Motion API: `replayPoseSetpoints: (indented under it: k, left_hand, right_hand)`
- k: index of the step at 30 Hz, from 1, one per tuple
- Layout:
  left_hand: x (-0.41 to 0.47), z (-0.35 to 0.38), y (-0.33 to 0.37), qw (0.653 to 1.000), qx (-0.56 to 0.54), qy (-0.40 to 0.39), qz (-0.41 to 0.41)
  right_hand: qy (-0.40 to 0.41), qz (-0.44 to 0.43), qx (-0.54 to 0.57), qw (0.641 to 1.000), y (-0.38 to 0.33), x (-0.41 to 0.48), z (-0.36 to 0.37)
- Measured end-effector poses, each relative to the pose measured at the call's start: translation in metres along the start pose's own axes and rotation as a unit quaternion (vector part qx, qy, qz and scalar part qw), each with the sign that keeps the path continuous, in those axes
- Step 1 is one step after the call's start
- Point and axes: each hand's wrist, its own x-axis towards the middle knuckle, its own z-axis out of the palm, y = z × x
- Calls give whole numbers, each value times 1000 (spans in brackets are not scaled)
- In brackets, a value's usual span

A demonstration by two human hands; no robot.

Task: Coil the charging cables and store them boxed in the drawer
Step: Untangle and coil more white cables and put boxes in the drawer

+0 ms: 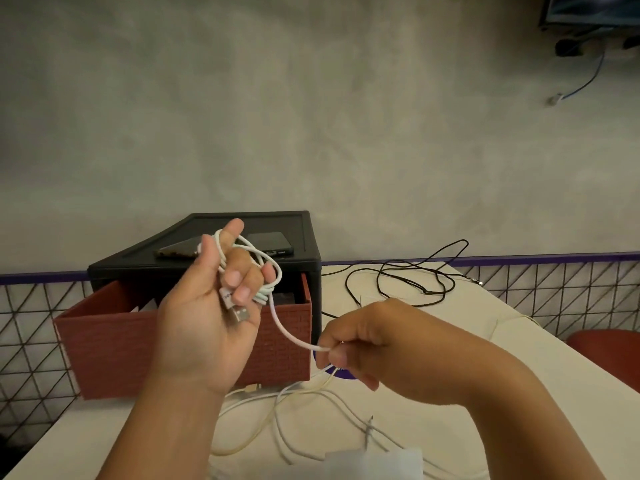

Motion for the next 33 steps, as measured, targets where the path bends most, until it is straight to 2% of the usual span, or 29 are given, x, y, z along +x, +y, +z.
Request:
replayPoseSetpoints:
  k: [4, 7, 10, 13, 15, 17, 19, 22, 26, 30, 33]
  left_hand:
    - [-3, 3, -13, 987, 157, -25, -7]
    - [-9, 3, -27, 935, 337, -107, -26]
    - [-14, 2, -36, 908, 377, -164, -82]
    - [-18, 5, -31, 903, 332, -220, -163]
    - [-19, 5, -26, 902, 302, -249, -185]
    - [-19, 5, -22, 904, 270, -272, -191]
    - [-19, 6, -21, 908, 216, -301, -194]
    - [-19, 5, -26, 912, 85, -338, -218]
    - [-17, 6, -29, 887, -92, -371, -259]
    - [-14, 6, -30, 882, -153, -362, -262]
    - [-13, 2, -30, 877, -167, -361, -269]
  right_hand:
    - [-6, -21, -21, 1000, -8, -5, -1]
    - [22, -37, -41, 998, -10, -7, -3]
    - [86, -37, -25, 995, -8, -10, -10]
    - [184, -40, 6, 982, -1, -11, -16]
    - [260, -42, 26, 964, 8, -11, -17]
    - [302, -44, 72, 950, 14, -11, -19]
    - [292, -48, 108, 949, 18, -10, -20]
    - [244, -100, 151, 953, 20, -8, -19]
    - [230, -135, 212, 940, 10, -6, -11]
    - [274, -103, 191, 937, 1, 1, -3]
    - [265, -94, 230, 932, -1, 4, 1]
